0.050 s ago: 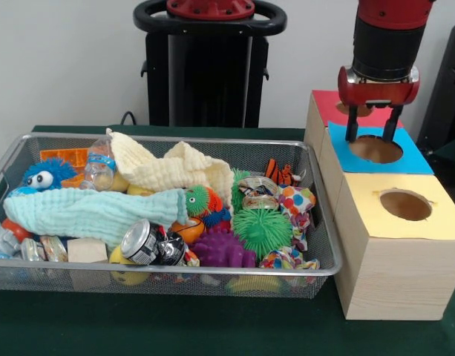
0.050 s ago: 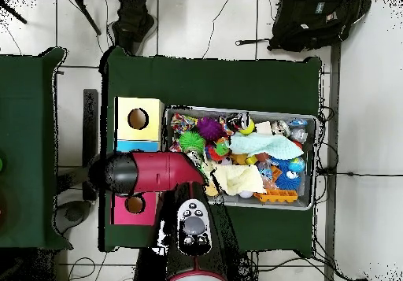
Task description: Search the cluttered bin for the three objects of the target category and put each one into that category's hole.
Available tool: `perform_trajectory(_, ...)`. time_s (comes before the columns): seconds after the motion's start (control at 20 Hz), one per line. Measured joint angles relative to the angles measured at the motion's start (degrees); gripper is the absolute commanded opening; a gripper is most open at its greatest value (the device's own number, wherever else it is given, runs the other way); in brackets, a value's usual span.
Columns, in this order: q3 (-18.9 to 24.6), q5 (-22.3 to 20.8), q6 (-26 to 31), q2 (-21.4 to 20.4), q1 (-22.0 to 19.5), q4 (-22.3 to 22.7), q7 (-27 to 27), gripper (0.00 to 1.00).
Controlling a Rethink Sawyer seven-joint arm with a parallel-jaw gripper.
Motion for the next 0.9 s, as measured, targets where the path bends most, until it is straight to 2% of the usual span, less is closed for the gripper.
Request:
perform_trajectory(0.45,-0.33,-1.47,3.56,-0.34,-1.74,-2.16,0.00,1.00)
perform_trajectory(0.9,-0.37,-3.84,7.00,-0.18,-5.24,-6.12,0.00,1.00)
